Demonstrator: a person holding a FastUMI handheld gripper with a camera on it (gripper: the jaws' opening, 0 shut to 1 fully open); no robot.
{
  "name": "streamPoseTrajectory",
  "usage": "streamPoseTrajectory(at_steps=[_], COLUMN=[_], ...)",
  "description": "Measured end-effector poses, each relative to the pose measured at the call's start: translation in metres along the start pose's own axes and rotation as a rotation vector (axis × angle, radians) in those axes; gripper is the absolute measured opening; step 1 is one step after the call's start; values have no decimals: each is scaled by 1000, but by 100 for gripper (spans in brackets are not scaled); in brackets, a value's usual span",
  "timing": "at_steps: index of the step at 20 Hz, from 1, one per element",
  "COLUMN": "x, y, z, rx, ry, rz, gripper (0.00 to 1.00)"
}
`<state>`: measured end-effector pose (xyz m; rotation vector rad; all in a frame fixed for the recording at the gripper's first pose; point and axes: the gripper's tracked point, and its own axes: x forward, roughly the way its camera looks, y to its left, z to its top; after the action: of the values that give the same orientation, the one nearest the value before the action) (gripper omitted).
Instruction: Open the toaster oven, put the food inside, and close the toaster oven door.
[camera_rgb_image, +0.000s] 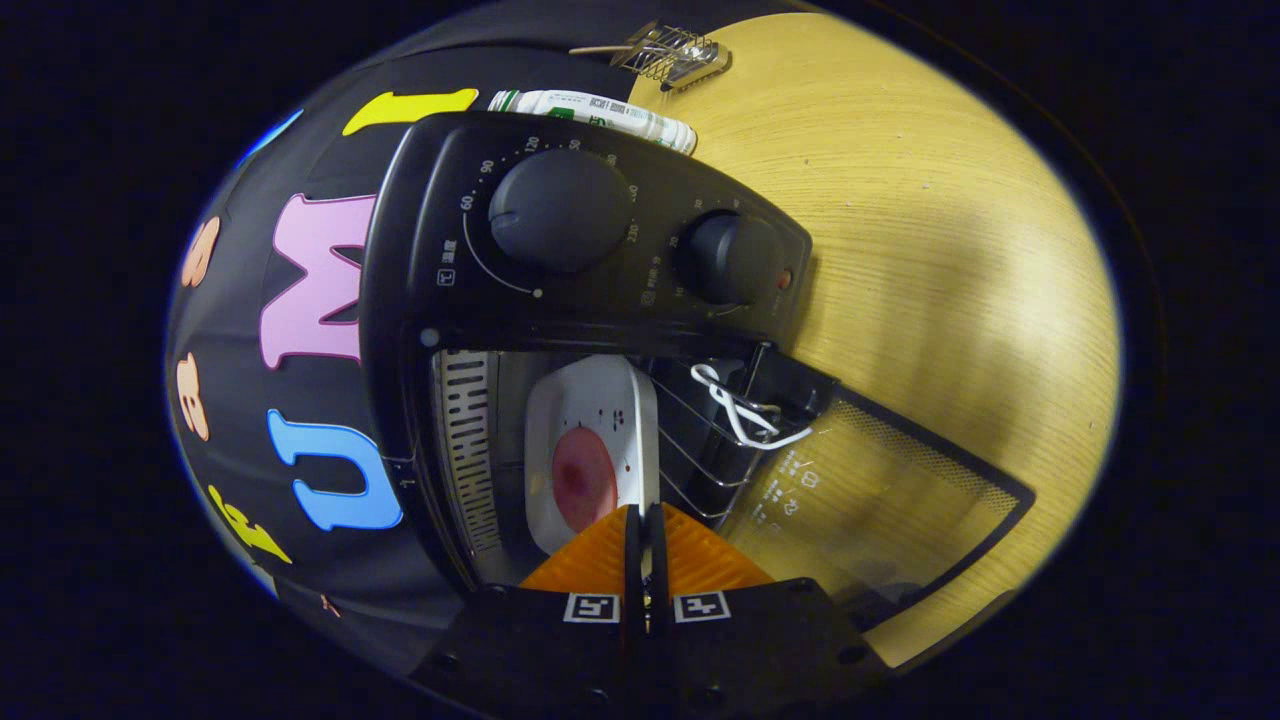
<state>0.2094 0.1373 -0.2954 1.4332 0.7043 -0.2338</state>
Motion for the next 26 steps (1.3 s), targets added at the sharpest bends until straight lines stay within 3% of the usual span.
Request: streamPoseTrajectory(at_steps=[2,5,6,7,10,21,26], x=[6,3,-3,-8,-25,-96,-122], y=[2,9,10,12,-2,-46,-71], z=[-6,-21,-26,-30,-34,-46,-64], rx=[28,43,41,28,-95,-448,-696], ry=[13,62,86,99,101,133,134], rz=[-7,17,19,30,0,-59,-106], gripper=[5,18,41,49,97,99,99])
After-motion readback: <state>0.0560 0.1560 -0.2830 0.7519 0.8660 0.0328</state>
